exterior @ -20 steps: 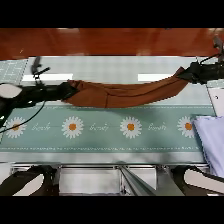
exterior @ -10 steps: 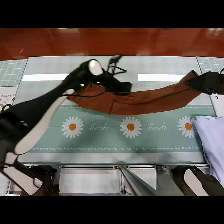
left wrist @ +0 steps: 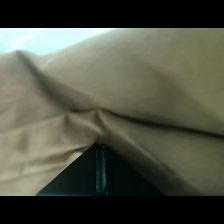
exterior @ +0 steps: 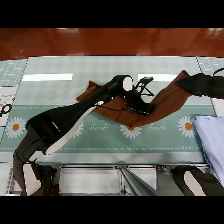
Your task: Fold the shirts.
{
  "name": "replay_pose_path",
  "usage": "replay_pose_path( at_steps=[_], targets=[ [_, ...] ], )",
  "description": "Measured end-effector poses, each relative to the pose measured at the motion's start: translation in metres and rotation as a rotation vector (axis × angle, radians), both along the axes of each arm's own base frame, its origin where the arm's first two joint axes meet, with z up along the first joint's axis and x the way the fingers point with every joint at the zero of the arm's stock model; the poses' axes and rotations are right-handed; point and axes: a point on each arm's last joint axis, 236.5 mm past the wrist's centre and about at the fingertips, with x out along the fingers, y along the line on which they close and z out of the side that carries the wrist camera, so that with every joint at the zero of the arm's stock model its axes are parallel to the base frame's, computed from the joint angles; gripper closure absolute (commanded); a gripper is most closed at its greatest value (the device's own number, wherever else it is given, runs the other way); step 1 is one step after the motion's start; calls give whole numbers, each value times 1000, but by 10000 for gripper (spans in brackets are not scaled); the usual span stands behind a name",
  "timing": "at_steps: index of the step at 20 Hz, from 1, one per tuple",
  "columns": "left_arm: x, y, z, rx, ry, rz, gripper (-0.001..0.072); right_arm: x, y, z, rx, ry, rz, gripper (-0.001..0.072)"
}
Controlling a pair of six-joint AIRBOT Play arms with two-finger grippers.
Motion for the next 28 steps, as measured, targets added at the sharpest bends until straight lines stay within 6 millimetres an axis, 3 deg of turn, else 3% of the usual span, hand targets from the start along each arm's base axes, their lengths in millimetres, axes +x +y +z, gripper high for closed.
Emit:
replay_pose_path(
  at_steps=[3,6,8,12,15,18,23,24,25,28],
  targets=[
    [38,48,17,35,-16,40,686,2,16,-2,22,6,36,671],
    [78,123,50,55,-43,159,685,8,48,-7,67,22,102,671],
    [92,182,73,68,-74,269,686,18,77,-12,105,27,151,671],
    [85,284,112,60,-166,499,686,52,137,-27,145,39,229,671],
    [57,330,130,41,-228,618,686,81,182,-50,157,79,285,671],
    [35,351,141,27,-286,681,686,105,219,-81,178,137,318,671],
    [23,358,151,-7,-334,725,685,125,258,-135,210,235,336,670],
    [24,358,152,-18,-338,733,686,127,263,-144,215,249,333,595],
    [26,358,152,-22,-343,740,686,129,268,-151,220,261,328,307],
    [29,359,147,-25,-339,754,686,134,276,-165,232,279,311,304]
  ],
)
